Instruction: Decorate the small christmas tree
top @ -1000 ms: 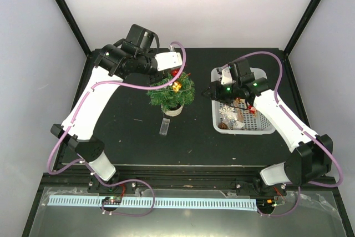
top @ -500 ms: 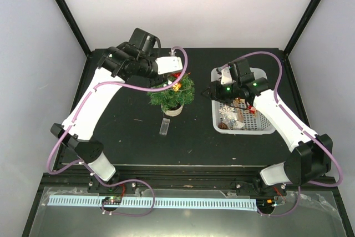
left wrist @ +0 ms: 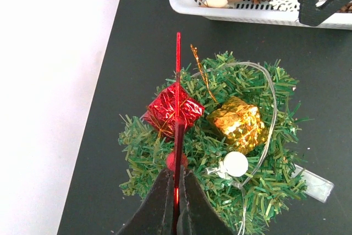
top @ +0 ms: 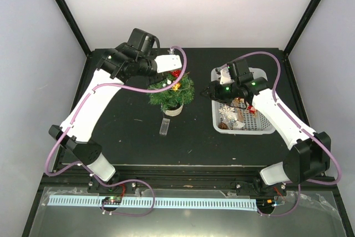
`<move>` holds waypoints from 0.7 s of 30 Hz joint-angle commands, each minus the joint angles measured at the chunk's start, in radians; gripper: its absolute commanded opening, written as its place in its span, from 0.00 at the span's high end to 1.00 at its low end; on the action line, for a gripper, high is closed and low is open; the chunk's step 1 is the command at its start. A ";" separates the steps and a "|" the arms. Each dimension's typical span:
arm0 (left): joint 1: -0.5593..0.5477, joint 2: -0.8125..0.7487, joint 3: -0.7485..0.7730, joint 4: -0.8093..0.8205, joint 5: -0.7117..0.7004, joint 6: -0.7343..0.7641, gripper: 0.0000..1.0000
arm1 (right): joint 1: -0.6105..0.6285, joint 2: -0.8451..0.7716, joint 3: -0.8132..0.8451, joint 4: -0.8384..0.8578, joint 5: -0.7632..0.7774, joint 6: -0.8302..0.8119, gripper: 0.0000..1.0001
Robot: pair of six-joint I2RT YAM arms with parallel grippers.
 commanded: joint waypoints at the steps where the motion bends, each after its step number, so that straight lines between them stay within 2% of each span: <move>1: -0.004 -0.028 -0.024 0.047 -0.043 0.010 0.98 | 0.002 0.013 0.017 0.022 -0.016 0.000 0.53; 21: -0.003 -0.067 -0.068 0.121 -0.045 -0.012 0.98 | 0.001 0.021 0.023 0.023 -0.024 -0.003 0.53</move>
